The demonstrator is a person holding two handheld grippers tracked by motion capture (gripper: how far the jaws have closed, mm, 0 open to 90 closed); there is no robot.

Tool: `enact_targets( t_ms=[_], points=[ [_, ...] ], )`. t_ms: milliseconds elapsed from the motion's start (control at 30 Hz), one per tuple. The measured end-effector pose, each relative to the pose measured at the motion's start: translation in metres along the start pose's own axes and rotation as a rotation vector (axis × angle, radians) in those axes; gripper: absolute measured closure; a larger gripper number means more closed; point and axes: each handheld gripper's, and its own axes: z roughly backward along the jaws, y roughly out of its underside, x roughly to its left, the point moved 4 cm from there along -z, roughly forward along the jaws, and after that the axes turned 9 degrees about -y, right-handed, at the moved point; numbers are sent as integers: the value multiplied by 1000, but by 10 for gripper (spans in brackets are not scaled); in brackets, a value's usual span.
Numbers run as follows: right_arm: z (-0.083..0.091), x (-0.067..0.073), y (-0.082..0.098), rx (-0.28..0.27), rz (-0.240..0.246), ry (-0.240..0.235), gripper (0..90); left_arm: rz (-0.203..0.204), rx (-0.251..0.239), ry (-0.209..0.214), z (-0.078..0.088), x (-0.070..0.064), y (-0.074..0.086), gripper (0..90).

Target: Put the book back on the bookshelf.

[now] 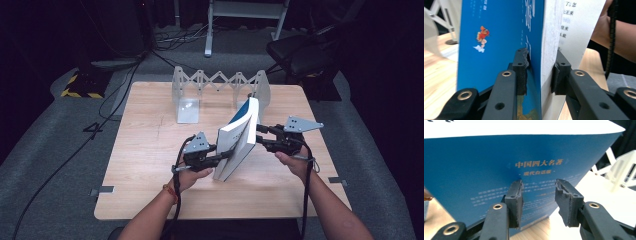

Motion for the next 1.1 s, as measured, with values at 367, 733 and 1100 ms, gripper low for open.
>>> enact_targets(
  t_ms=[367, 733, 1100],
  points=[
    [-23, 18, -4, 48, 54, -6, 496, -85, 53, -101, 26, 5, 2, 636],
    [-32, 26, -9, 46, 76, -24, 473, -210, 123, -115, 36, -11, 6, 458],
    [-39, 36, -7, 71, 111, -55, 468, -163, 157, -171, 19, -30, 6, 155]
  ],
)
